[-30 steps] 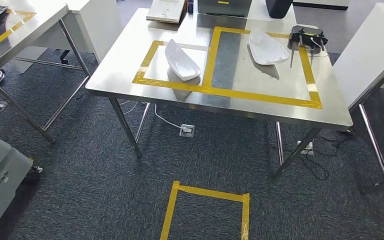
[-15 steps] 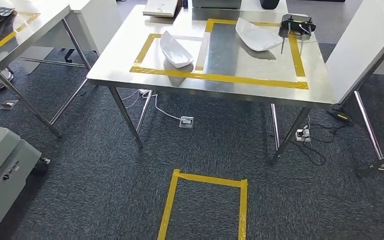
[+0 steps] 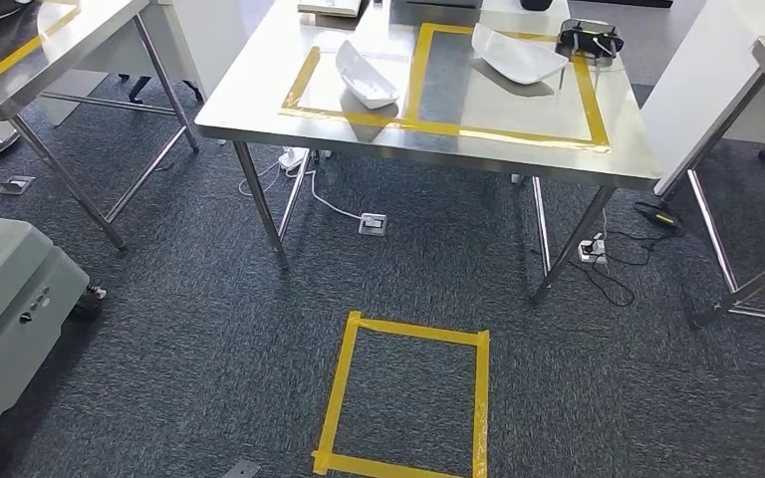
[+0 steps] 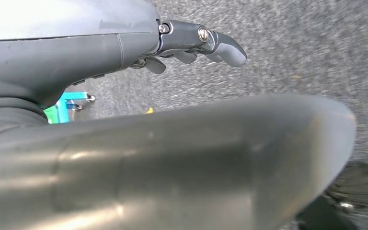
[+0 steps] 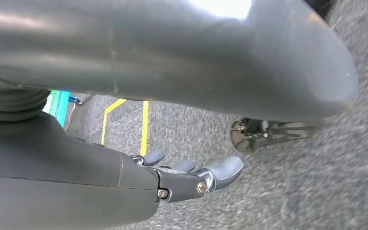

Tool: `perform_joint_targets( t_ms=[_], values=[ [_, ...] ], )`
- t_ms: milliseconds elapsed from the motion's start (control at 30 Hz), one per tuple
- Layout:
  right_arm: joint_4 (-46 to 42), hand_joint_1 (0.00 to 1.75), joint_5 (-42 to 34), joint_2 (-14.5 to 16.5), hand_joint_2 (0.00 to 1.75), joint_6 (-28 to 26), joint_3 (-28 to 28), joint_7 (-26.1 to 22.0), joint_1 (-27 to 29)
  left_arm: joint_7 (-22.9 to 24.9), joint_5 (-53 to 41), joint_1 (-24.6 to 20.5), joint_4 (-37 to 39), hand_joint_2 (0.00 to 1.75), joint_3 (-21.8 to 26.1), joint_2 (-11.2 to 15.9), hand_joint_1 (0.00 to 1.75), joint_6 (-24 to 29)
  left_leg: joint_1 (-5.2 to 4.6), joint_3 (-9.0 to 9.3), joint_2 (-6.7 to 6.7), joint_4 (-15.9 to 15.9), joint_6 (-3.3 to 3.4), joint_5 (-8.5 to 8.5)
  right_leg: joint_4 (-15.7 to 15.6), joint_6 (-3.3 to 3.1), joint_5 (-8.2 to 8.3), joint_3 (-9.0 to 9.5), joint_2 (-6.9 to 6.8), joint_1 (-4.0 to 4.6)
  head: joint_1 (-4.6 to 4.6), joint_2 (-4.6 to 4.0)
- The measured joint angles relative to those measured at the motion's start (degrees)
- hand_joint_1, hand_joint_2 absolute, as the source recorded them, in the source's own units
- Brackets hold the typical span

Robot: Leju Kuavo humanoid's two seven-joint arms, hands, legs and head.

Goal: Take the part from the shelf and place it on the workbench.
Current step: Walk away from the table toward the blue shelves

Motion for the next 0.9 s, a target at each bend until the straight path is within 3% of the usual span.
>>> perform_joint_targets(
  t_ms=[67,133,200,233,267,333,367,400,433,467,500,533,600,633,700,733,800,867,900],
  values=[
    [0.0,0.0,-0.1,-0.2,1.75,-0.2,0.0,0.0,-0.1,0.0,0.2,0.0,0.0,0.0,-0.1,0.1,0.0,0.0,-0.1,-1.41,0.08,0.5,-0.42,1.08,-8.3,-0.99,-0.76,5.98,-0.01,0.41,-0.02,0.0],
    [0.1,0.0,0.2,-0.3,1.75,-0.3,0.0,0.3,-0.1,0.2,0.8,0.0,-0.1,0.0,-0.1,0.2,0.0,0.2,0.04,-1.81,0.18,0.3,-1.09,2.21,-13.3,-1.77,-2.65,8.68,-0.06,0.88,-0.01,0.0],
    [0.3,0.0,0.5,-0.3,1.75,-0.3,0.1,0.6,0.1,0.4,1.5,0.2,-0.1,0.0,-0.1,0.4,0.0,0.4,0.21,-2.04,0.08,0.0,-1.84,2.84,-14.2,-2.4,-1.61,8.16,-0.2,0.86,0.07,0.0],
    [0.4,0.0,0.5,-0.3,1.75,-0.3,0.1,0.6,0.1,0.5,1.7,0.4,-0.1,0.0,-0.1,0.6,0.0,0.5,0.28,-2.39,-0.14,0.5,-2.21,1.93,-14.5,-2.86,-0.82,7.66,-0.3,0.7,0.05,0.0],
    [0.4,0.0,0.5,-0.3,1.75,-0.3,0.1,0.5,0.2,0.6,1.7,0.6,-0.1,0.0,0.0,0.7,0.0,0.5,0.33,-2.91,-0.38,1.9,-2.54,-0.05,-14.8,-3.21,0.03,7.02,-0.39,0.5,0.01,0.0],
    [0.4,0.0,0.4,-0.3,1.75,-0.2,0.1,0.4,0.3,0.6,1.7,1.0,-0.1,0.0,0.0,0.9,0.0,0.6,0.65,-4.41,-0.71,7.8,-3.15,-5.76,-14.9,-3.53,1.51,5.39,-0.46,0.37,-0.1,0.0],
    [0.4,0.0,0.4,-0.3,1.75,-0.2,0.1,0.4,0.3,0.7,1.7,1.1,-0.1,0.0,0.0,1.0,0.0,0.6,0.83,-4.96,-0.73,11.4,-3.45,-7.72,-14.8,-3.44,2.2,4.47,-0.49,0.33,-0.11,0.0],
    [0.4,0.0,0.4,-0.3,1.75,-0.2,0.1,0.5,0.4,0.8,1.7,1.2,-0.1,0.0,0.0,1.2,0.0,0.7,1.01,-5.02,-0.73,14.1,-3.74,-8.32,-14.7,-3.27,2.89,3.5,-0.55,0.24,-0.1,0.0],
    [0.5,0.0,0.6,-0.3,1.75,-0.2,0.1,0.8,0.4,1.0,1.6,1.3,-0.1,0.0,0.0,1.3,0.0,0.7,1.2,-4.33,-0.73,15.1,-4.02,-7.6,-14.4,-3.02,3.53,2.53,-0.63,0.09,-0.09,0.0],
    [0.5,0.0,1.0,-0.3,1.75,-0.3,0.1,1.4,0.4,1.2,1.6,1.3,-0.2,0.0,0.0,1.4,0.0,0.7,1.43,-2.62,-0.72,14.1,-4.3,-6.02,-14.1,-2.7,4.1,1.55,-0.69,-0.14,-0.09,0.0],
    [0.5,0.0,1.6,-0.3,1.75,-0.6,0.2,2.2,0.4,1.3,1.5,1.4,-0.2,0.0,0.0,1.4,0.0,0.7,1.71,-0.04,-0.73,11.2,-4.64,-4.58,-13.7,-2.31,4.61,0.58,-0.72,-0.39,-0.1,0.0],
    [0.5,0.0,2.2,-0.3,1.75,-0.8,0.3,2.8,0.4,1.4,1.4,1.4,-0.2,0.0,0.0,1.4,0.0,0.6,1.82,2.95,-0.81,7.2,-5.02,-4.37,-13.2,-1.86,5.05,-0.34,-0.73,-0.53,-0.2,0.0],
    [0.5,0.0,2.9,-0.3,1.75,-1.2,0.7,3.2,0.5,1.4,0.7,1.4,-0.2,0.0,-0.1,1.3,0.0,0.2,1.81,6.67,-1.07,1.2,-4.74,-5.47,-12.5,-1.04,5.98,-1.46,-0.69,-0.49,-0.33,0.01],
    [0.5,0.0,3.1,-0.3,1.75,-1.4,0.7,3.0,0.5,1.5,0.2,1.5,-0.2,0.0,-0.2,1.2,0.0,0.0,1.62,7.07,-1.17,0.1,-4.29,-6.09,-12.5,-0.72,6.52,-1.68,-0.64,-0.41,-0.37,0.01],
    [0.5,0.0,3.5,-0.3,1.75,-2.0,0.9,2.3,0.6,1.5,-0.9,1.7,-0.2,0.0,-0.6,1.2,0.0,0.1,1.55,6.16,-1.04,0.0,-2.92,-5.48,-12.7,-0.12,7.18,-1.87,-0.53,-0.51,-0.31,0.01],
    [0.5,0.0,3.9,-0.3,1.75,-2.4,1.0,2.0,0.6,1.5,-1.2,1.7,-0.2,0.0,-0.8,1.2,0.0,0.1,1.5,5.72,-0.93,0.0,-2.22,-5.0,-12.1,0.18,6.36,-2.24,-0.47,-0.63,-0.27,0.01],
    [0.6,0.0,4.5,-0.3,1.75,-2.8,1.4,1.6,0.7,1.3,-1.4,1.4,-0.2,0.0,-1.1,1.2,0.0,0.2,1.45,4.64,-0.74,-0.1,-1.1,-3.81,-7.7,0.6,1.77,-3.9,-0.35,-0.72,-0.13,0.0],
    [0.7,0.0,4.6,-0.3,1.75,-2.9,1.6,1.2,0.7,1.1,-1.5,1.3,-0.2,0.0,-1.4,1.2,0.0,0.2,1.17,3.14,-0.66,0.0,-0.7,-2.54,0.1,0.69,-3.45,-6.06,-0.25,-0.61,0.0,0.0],
    [0.7,0.0,4.6,-0.3,1.75,-3.0,1.6,1.0,0.7,1.0,-1.5,1.2,-0.2,0.0,-1.5,1.2,0.0,0.2,0.98,2.27,-0.6,0.0,-0.62,-1.89,3.1,0.58,-4.61,-6.45,-0.2,-0.51,0.02,0.0]
  ],
)
